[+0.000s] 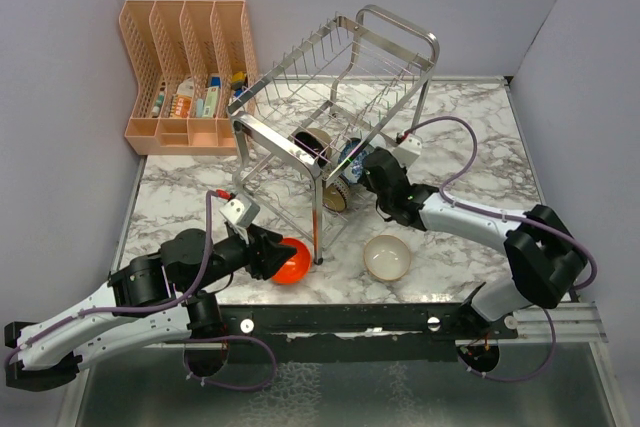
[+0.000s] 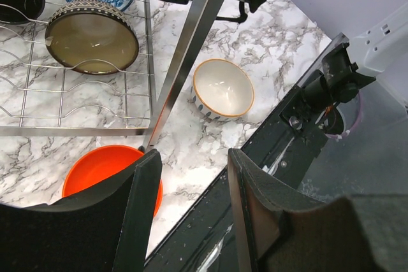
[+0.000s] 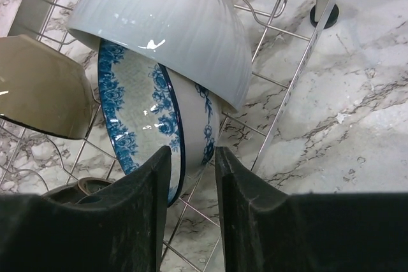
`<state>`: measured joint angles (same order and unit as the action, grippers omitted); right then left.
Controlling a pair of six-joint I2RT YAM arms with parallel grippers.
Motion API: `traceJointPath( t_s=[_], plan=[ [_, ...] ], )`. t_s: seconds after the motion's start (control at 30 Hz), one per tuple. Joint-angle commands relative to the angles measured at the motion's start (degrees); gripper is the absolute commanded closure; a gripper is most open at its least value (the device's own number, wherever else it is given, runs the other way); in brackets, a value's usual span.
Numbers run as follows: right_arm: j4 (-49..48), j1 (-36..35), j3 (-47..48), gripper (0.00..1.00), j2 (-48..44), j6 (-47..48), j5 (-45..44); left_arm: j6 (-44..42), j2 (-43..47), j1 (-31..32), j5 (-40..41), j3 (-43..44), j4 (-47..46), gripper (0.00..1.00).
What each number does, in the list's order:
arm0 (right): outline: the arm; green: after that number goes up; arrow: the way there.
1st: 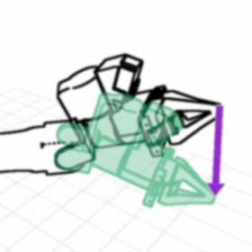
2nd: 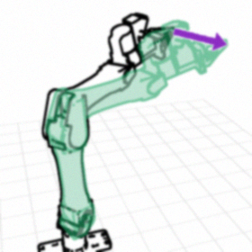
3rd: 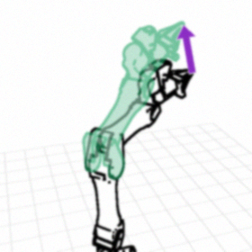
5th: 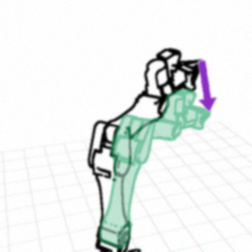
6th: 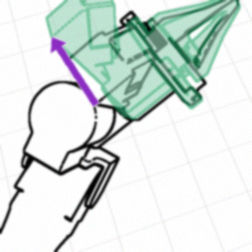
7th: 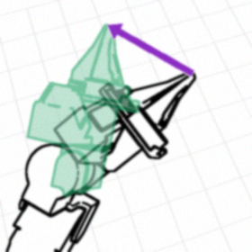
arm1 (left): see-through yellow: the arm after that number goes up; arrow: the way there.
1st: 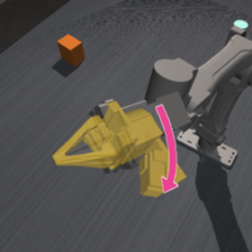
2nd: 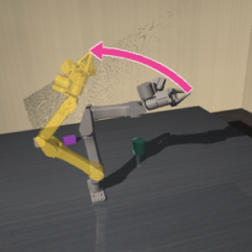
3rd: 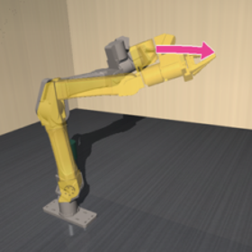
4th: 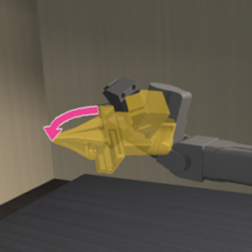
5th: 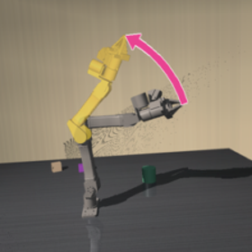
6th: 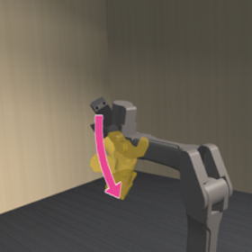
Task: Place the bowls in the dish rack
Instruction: Adjust the bowl in the dish rack.
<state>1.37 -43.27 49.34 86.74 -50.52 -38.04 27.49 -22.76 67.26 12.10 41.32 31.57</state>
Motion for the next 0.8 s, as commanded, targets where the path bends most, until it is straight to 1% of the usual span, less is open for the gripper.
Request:
traceJointPath(
  t_s=[0.0, 0.03, 0.1, 0.2, 0.23, 0.33, 0.43, 0.63, 0.77],
  plan=[
    [-1.93, 0.20, 1.76, 0.70, 2.04, -0.32, -0.96, -0.70, 1.20, 0.24, 1.43, -1.21, -0.56, 0.51],
    [-1.76, 0.20, 1.85, 0.71, 2.27, -0.28, -1.00, -0.76, 1.35, 0.24, 1.44, -1.36, -0.65, 0.51],
    [-1.78, 0.20, 1.90, 0.78, 2.54, 0.39, -1.14, -0.77, 1.49, 0.21, 1.44, -1.56, -0.65, 0.51],
    [-2.74, 0.20, 1.59, 0.97, 2.83, 1.60, -1.53, -0.92, 1.42, 0.26, 1.61, -1.59, -0.63, 0.50],
    [-3.01, 0.13, 1.55, 0.99, 2.83, 2.19, -1.65, -0.96, 1.29, 0.24, 1.61, -1.46, -0.65, 0.50],
    [-4.88, 0.07, 1.04, 0.99, 2.92, 4.57, -1.68, -1.11, 0.94, 0.24, 1.54, -1.42, -0.79, 0.50],
    [-8.96, -0.33, -0.92, 0.99, 2.34, 8.10, -1.84, -1.07, 0.73, 0.26, 1.37, -1.46, -1.05, 0.49],
    [-21.24, -2.67, -6.02, 0.99, 0.94, 19.65, -4.99, -0.68, 0.31, 0.24, 1.62, -1.58, -1.52, 0.49],
    [-30.26, -5.74, -8.74, 0.99, 2.12, 28.46, -9.82, -0.42, -0.15, 0.24, 1.44, -1.62, -2.01, 0.49]
  ],
)
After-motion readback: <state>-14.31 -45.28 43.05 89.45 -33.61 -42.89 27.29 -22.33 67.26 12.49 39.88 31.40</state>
